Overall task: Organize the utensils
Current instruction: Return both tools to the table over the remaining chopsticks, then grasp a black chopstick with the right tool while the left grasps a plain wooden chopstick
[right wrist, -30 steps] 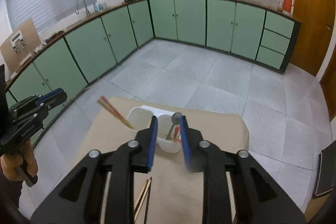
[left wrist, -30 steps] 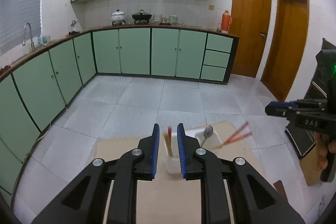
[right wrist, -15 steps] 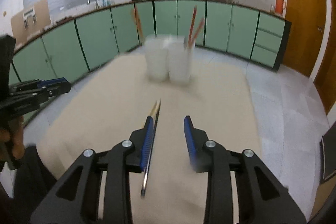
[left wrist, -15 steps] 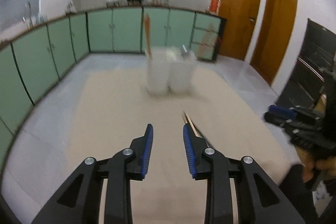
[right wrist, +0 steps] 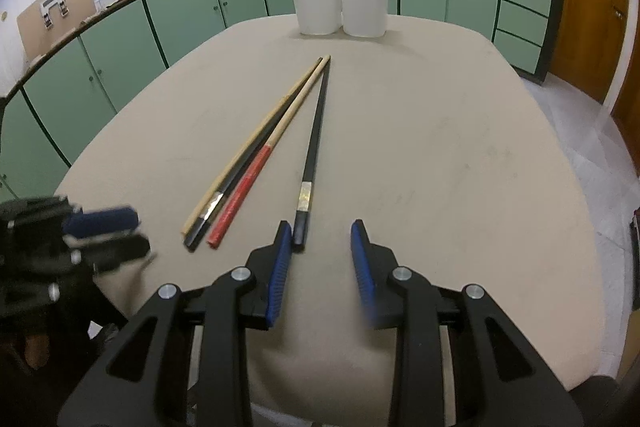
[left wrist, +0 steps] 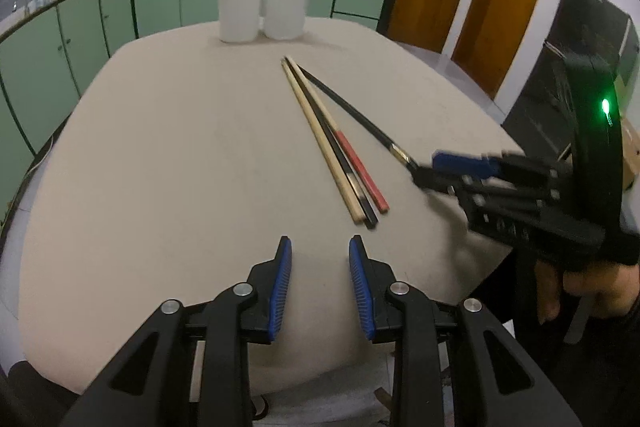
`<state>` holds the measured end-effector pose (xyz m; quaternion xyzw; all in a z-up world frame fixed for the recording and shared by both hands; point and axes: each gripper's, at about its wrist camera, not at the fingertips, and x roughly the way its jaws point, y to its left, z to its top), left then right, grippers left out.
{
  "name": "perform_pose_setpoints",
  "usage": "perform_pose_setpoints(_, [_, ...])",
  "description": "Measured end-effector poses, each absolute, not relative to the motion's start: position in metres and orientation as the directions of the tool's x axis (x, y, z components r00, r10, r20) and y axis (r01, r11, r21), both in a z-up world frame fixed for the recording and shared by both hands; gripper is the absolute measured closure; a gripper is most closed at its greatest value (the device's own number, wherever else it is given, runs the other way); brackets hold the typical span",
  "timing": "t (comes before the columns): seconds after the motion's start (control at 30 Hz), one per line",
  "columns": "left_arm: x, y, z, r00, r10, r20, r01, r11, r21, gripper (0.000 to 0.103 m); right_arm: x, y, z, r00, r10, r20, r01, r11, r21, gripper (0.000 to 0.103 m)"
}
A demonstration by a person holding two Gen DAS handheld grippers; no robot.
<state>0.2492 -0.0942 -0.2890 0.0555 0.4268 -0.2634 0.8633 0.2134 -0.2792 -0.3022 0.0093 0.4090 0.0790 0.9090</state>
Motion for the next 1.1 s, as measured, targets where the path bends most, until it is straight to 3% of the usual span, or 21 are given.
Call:
perform_pose_setpoints(0.2, [0.246,-0.097,-0.293,0.503,-0.411,-0.76,0.507,0.853,-0.125,0.073,0.222,-0.278,-0.303,0.662,0.135,-0.737,-0.148,0.988,0.049,0.075])
perform_pose_setpoints(0.27, [0.247,-0.102,-0.294,0.505,-0.412,-0.758,0.508,0.852,-0.125,0.072,0.223,-0.281,-0.302,0.669,0.109,-0.735,-0.134,0.991,0.025,0.096])
perform_pose_setpoints(0.43, [0.244,-0.107,-0.295,0.506,-0.419,-0.754,0.514,0.848,-0.127,0.069,0.221,-0.309,-0.304,0.669,0.096,-0.737,-0.064,0.995,0.072,0.095])
perform_pose_setpoints(1.1, [0.262,-0.095,-0.296,0.559,-0.358,-0.748,0.413,0.902,-0.123,0.07,0.22,-0.311,-0.305,0.673,0.103,-0.732,-0.064,0.995,0.08,0.093])
